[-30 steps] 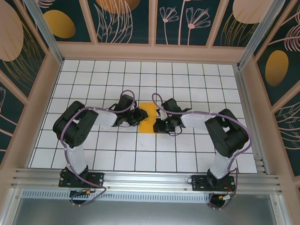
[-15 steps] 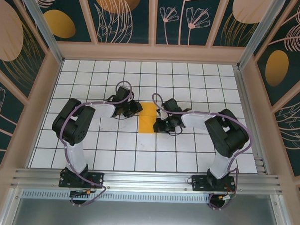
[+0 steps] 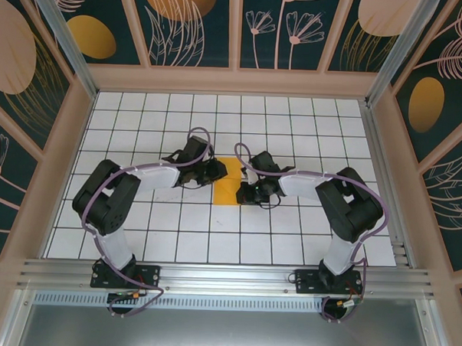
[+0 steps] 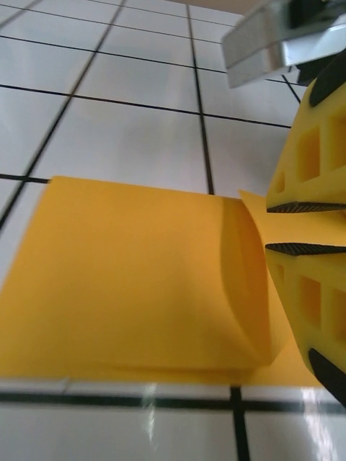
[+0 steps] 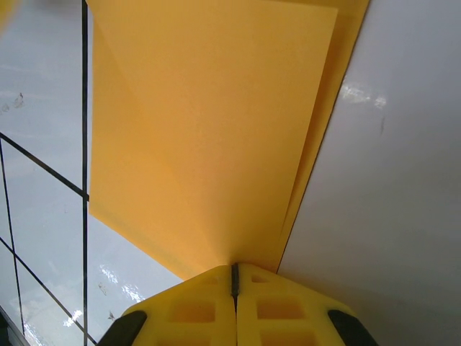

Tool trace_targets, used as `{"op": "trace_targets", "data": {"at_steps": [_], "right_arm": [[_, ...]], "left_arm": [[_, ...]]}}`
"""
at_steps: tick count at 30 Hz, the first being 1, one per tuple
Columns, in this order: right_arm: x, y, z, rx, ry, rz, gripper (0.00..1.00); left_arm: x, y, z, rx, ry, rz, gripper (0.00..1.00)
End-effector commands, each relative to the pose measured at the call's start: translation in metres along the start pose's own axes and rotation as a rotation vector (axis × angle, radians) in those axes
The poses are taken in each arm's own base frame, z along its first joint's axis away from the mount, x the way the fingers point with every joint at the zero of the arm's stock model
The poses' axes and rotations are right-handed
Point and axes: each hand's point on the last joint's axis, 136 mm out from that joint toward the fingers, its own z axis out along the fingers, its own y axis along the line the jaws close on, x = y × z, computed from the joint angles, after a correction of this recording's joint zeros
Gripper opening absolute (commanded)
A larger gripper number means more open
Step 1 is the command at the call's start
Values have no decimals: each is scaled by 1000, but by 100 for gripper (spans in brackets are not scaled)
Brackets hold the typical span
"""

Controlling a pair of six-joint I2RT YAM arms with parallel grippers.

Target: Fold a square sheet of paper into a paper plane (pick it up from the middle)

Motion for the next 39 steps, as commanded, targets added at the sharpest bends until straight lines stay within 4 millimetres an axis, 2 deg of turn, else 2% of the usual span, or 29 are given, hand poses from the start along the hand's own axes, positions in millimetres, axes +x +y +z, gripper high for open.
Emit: {"op": "trace_targets", "data": {"at_steps": [1,4,7,8,10,16,19,22,29,39], "right_arm": [[42,-49,8,160,129,99,6],[39,-46,6,153,120,92,6],[33,-39,3,126,102,76,6],[29,-35,1,114,91,68,6],[21,-26,-3,88,69,49,6],[-14,6,-22,20,-24,-10,6],[-25,20,-25,-7,-55,-30,7],[-32,30,-24,-14,-78,-45,7],[-48,33,-11,10,-83,-39,7],[-44,39,10,-3,-16,-55,7]], "left_arm": [[8,6,13,-2,38,-4,21],[9,13,19,-28,45,-6,21],[11,27,23,-83,47,-13,20],[12,32,23,-100,45,-17,20],[5,26,24,-102,29,-13,19],[7,38,24,-152,26,-25,18],[7,41,24,-160,28,-28,17],[9,44,25,-168,29,-28,16],[11,49,26,-179,33,-35,16],[10,49,27,-177,26,-46,16]]}}
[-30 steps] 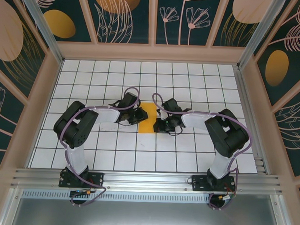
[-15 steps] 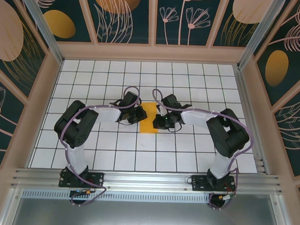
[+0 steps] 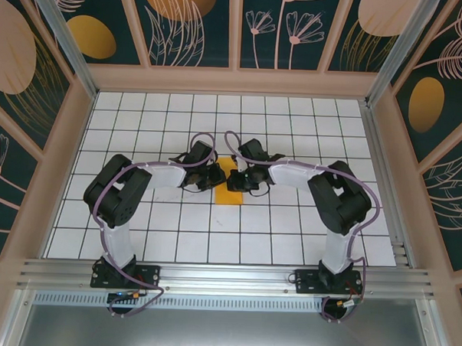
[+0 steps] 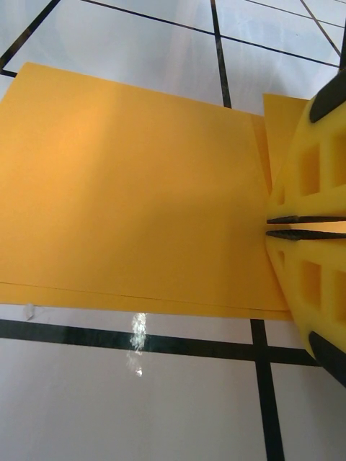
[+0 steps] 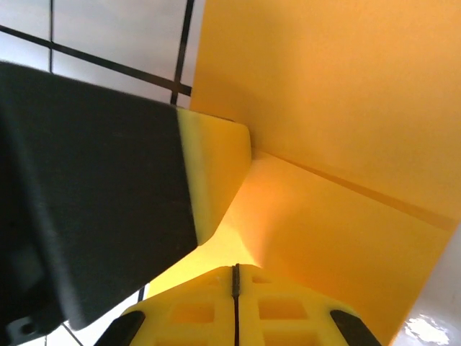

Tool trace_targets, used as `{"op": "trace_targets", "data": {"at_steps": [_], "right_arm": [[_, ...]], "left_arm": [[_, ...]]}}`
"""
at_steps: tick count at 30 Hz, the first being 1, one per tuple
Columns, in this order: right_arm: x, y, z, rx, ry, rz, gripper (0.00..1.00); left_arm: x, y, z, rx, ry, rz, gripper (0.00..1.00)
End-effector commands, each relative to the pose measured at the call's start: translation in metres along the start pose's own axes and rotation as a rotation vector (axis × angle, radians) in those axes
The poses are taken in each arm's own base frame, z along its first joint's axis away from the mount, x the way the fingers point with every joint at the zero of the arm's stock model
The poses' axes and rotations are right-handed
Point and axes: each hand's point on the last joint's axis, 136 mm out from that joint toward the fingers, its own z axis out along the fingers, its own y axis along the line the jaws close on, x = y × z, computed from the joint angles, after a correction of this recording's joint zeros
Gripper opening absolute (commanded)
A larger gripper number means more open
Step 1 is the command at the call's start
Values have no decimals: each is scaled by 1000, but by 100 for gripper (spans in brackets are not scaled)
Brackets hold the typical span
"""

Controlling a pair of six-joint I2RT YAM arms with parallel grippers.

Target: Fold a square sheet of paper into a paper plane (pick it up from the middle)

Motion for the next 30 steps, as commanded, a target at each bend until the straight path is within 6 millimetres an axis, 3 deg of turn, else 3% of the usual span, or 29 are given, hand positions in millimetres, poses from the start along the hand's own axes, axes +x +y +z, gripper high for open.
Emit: {"op": "trace_targets", "data": {"at_steps": [1,10,19,30], "right_arm": [[3,8,4,-14,31,-10,7],[14,-21,14,107,61,20,6],[19,-28,16,111,73,38,5],[19,-25,16,74,76,50,5]], "left_arm": [[5,19,8,-66,12,-23,16],[3,10,5,-34,11,-12,17],[-5,-44,-18,177,-9,10,21],[16,-8,-3,109,45,-48,18]]}}
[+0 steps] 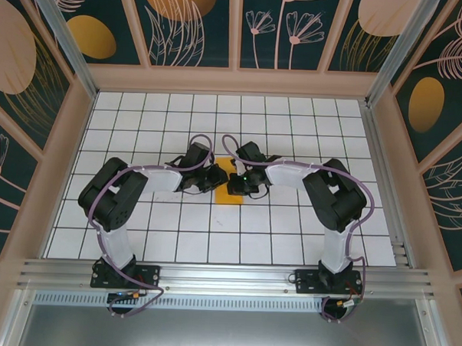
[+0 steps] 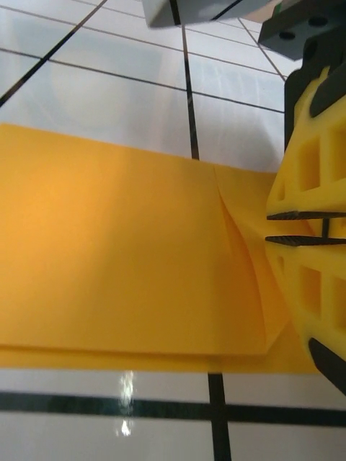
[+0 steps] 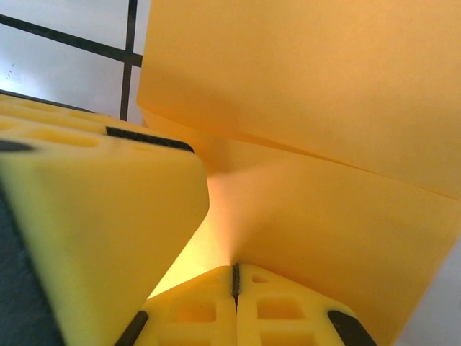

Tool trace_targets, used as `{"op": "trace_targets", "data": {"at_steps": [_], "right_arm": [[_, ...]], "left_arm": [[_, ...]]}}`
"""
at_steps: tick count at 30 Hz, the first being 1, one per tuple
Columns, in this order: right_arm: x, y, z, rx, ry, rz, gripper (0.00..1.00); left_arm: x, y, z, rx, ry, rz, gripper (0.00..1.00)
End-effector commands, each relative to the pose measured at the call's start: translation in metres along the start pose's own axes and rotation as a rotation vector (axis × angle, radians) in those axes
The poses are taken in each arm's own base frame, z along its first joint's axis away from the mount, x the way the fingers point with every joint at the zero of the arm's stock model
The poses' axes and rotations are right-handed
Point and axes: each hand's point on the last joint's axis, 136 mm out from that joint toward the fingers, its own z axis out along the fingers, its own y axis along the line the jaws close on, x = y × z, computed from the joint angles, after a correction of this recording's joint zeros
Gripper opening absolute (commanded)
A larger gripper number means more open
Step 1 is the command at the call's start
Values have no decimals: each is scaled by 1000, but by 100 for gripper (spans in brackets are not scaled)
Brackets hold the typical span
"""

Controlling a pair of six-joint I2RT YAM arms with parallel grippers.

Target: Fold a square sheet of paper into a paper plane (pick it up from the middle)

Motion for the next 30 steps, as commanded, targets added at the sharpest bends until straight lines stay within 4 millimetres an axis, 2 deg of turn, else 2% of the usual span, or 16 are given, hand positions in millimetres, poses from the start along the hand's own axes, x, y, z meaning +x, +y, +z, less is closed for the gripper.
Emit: {"op": "trace_targets", "data": {"at_steps": [1,8,14,18,30], "right_arm": [[11,-14,7,32,41,33,5],[15,-11,5,14,64,25,5],[24,-10,-3,-17,87,9,5],[31,-8,-8,-34,108,-17,5],[56,-26,-16,-10,144,8,5]], "left_arm": [[3,13,6,-40,9,-22,16],[-5,48,5,-230,-37,-15,14],[-2,70,3,-325,-40,-9,14],[0,77,4,-349,-34,-14,14],[0,79,5,-358,-31,-9,14]]}}
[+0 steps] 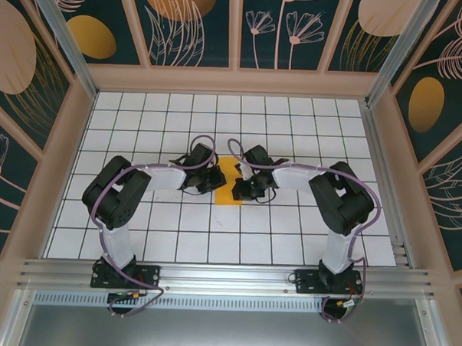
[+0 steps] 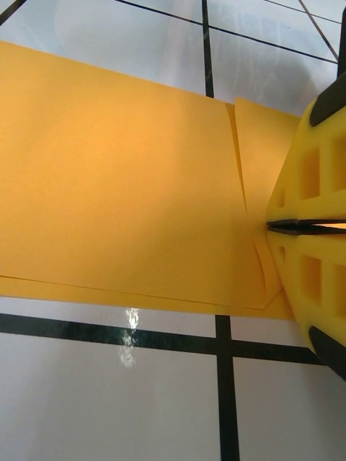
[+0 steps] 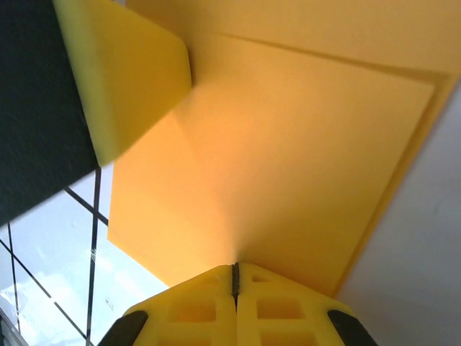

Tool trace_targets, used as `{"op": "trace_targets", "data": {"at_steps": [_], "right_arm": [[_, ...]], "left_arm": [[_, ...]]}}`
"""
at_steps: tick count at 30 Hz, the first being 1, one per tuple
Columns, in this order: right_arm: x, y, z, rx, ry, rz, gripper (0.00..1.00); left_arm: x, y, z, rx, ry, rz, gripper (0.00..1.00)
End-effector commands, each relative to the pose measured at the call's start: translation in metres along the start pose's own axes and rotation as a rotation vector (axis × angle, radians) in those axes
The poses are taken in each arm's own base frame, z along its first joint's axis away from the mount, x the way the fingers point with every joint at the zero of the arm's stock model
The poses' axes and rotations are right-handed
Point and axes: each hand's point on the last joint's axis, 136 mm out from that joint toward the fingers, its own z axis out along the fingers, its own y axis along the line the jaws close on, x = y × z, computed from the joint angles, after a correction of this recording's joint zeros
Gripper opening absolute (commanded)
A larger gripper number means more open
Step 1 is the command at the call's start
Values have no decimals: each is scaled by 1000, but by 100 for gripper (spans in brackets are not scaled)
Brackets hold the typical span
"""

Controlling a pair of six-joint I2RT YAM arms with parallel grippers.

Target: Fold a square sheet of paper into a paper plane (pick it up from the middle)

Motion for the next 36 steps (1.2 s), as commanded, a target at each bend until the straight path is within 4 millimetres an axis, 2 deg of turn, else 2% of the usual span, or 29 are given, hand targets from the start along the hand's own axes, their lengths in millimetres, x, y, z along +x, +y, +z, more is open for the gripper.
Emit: {"op": "trace_targets", "data": {"at_steps": [1,9,14,17,20,22,26,28,30,33,36], "right_arm": [[34,-15,-5,37,95,46,5],[56,-28,-5,59,131,74,5],[76,-38,-5,26,150,131,5],[78,-37,-9,3,139,140,5],[61,-26,-20,-20,83,118,5],[38,-13,-34,-49,5,86,5],[3,5,-55,-101,-154,53,7],[-11,5,-60,-88,-208,58,11],[-22,3,-60,-69,-238,61,13],[-36,3,-57,-60,-255,62,15],[-49,5,-54,-64,-264,54,17]], "left_arm": [[6,59,10,-213,2,-24,14],[6,58,9,-213,2,-22,14],[6,59,10,-213,4,-18,14],[7,58,11,-203,10,-18,14],[4,50,10,-180,4,-14,14],[0,37,8,-132,-2,-4,14],[-10,-8,-2,35,-21,34,21],[-16,-32,-11,131,-40,44,25],[-20,-47,-20,187,-57,43,32],[-24,-55,-30,216,-82,29,38],[-24,-48,-36,196,-110,-8,41]]}}
